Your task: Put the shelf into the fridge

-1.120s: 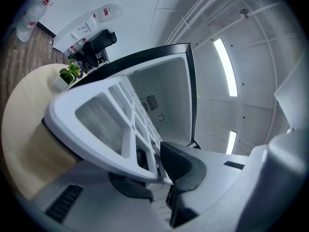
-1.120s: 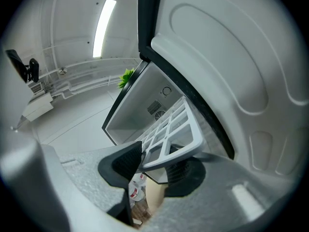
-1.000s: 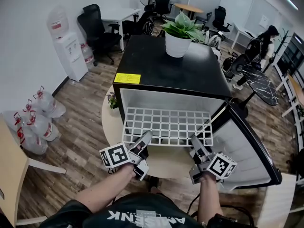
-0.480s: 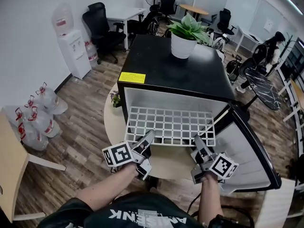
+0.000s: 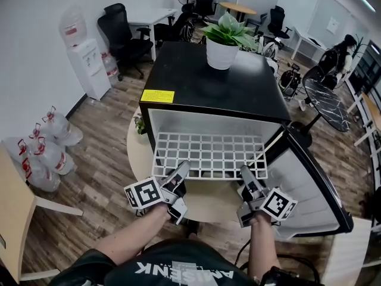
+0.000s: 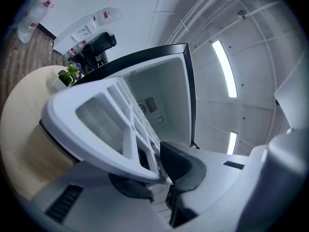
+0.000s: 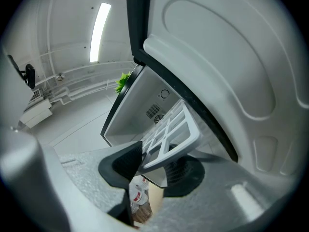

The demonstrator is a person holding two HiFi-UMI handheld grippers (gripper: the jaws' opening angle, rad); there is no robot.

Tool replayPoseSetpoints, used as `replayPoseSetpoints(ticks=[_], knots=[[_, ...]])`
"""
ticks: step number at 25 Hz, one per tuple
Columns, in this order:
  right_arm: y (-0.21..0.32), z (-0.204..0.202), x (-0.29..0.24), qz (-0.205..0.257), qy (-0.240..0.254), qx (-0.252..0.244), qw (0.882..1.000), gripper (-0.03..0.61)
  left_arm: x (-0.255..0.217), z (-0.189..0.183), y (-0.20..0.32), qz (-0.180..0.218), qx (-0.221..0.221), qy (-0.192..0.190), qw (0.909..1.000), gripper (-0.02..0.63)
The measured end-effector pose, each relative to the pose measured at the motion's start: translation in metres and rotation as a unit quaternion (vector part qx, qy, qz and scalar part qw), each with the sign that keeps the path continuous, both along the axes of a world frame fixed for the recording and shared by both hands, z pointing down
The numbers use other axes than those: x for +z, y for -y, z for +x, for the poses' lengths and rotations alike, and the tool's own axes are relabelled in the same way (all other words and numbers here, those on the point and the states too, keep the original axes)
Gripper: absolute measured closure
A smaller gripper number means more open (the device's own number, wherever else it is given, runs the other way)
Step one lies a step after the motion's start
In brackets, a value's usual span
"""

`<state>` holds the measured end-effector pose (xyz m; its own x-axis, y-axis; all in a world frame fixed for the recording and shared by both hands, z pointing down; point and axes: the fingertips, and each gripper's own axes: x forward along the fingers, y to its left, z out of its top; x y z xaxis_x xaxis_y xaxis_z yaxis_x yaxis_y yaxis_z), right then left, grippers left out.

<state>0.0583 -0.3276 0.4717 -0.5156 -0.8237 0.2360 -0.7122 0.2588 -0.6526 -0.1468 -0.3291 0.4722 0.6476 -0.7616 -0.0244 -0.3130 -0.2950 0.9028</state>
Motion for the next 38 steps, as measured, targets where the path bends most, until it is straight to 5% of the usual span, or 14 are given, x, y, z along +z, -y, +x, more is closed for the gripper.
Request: replayPoseSetpoints(ticks=[3,7,9,12,22,38], knots=[[-0.002,0.002,-0.002,-0.001,0.005,0.003,1.0,0.451,-0.004,0.002,-0.003,0.007,0.003,0.004,1.0,0.552],[-0.004,-0.031,-0.023,0.016,0.178,-0.038,0.983,0.449,-0.014,0.003,-0.009,0.027,0.004,0.013,0.9995,0.555],[-0.004,-0.038,-0.028,0.022,0.213,-0.044,0.976,0.449,-0.018,0.002,-0.007,0.021,0.007,0.008,0.9997,0.564],[-0.002,-0.034,-0.028,0.023,0.193,-0.037,0.98,0.449,-0.019,0.002,-0.005,0.026,0.011,0.013,0.9995,0.56],[0.012,0.006,-0.007,0.006,0.009,0.01,1.0,0.449,-0.02,0.004,0.016,0.018,0.002,0.004,0.9998,0.563],[0.042,-0.008,-0.002,0.018,0.016,0.004,1.0,0.448,-0.016,-0.006,0.046,0.025,-0.004,0.014,0.9996,0.563]])
